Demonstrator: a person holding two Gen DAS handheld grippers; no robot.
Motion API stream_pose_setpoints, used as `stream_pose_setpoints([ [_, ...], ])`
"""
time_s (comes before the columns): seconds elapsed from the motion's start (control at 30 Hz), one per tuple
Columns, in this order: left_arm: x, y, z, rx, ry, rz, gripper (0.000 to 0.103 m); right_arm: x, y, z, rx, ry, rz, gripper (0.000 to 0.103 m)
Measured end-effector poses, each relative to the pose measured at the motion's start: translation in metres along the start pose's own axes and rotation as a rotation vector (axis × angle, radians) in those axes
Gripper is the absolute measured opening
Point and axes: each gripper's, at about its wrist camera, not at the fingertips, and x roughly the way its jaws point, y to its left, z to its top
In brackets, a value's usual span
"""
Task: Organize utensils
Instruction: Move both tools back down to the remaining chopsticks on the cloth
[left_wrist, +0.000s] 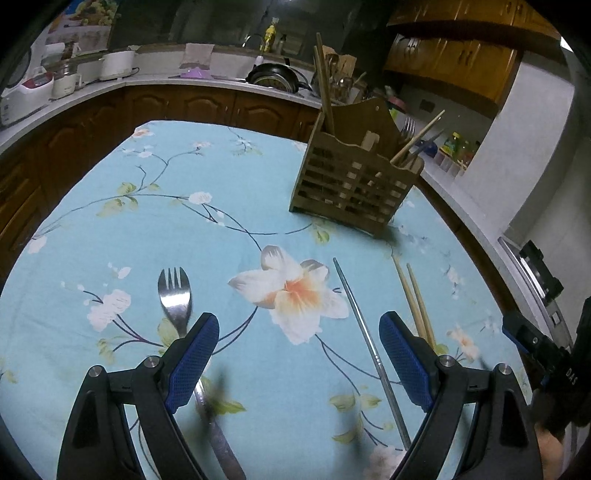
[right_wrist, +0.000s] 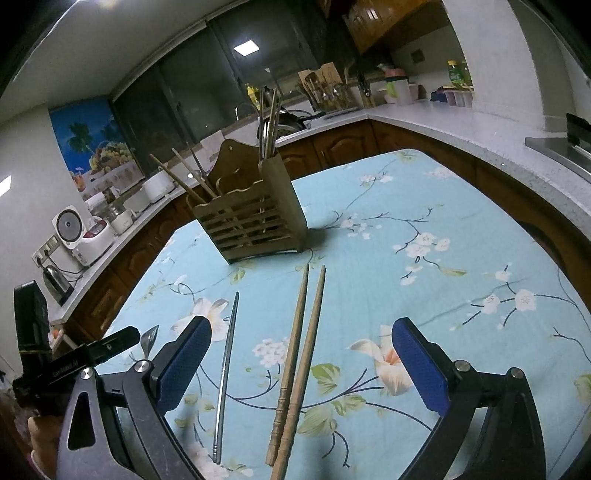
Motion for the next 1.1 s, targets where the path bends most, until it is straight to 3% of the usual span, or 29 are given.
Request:
stream_pose_setpoints([
  [0.07, 0.006, -0.005, 0.001, 0.005, 0.006, 0.001, 0.089, 0.003, 0.0, 0.001, -0.007, 0.002, -0.011, 0.097],
  [0.23, 0.022, -0.015, 0.006, 0.026, 0.022, 0.001, 0.087, 0.014, -0.001, 0.003, -0.016, 0.03, -0.03, 0.081],
  [0.37, 0.035, -0.024, 0.012, 0.043, 0.038, -0.011, 0.087, 0.028, -0.003, 0.006, -0.017, 0.068, -0.034, 0.073],
  [0.57, 0.062, -0.037, 0.024, 0.073, 0.086, -0.021, 0.074, 0.051, -0.006, 0.015, -0.022, 0.113, -0.024, 0.061],
  [0.73, 0.092, -0.048, 0.039, 0.089, 0.134, -0.015, 0.063, 0.076, -0.009, 0.027, -0.039, 0.162, -0.023, 0.045],
  [0.87, 0.115, -0.054, 0.049, 0.1, 0.159, 0.002, 0.057, 0.098, -0.008, 0.035, -0.055, 0.199, -0.022, 0.041],
  [1.0, 0.139, -0.057, 0.055, 0.107, 0.208, 0.011, 0.041, 0.116, -0.007, 0.039, -0.081, 0.232, -0.036, 0.037],
  [1.1, 0.152, -0.059, 0.057, 0.12, 0.229, 0.015, 0.038, 0.126, -0.007, 0.04, -0.097, 0.254, -0.057, 0.029],
])
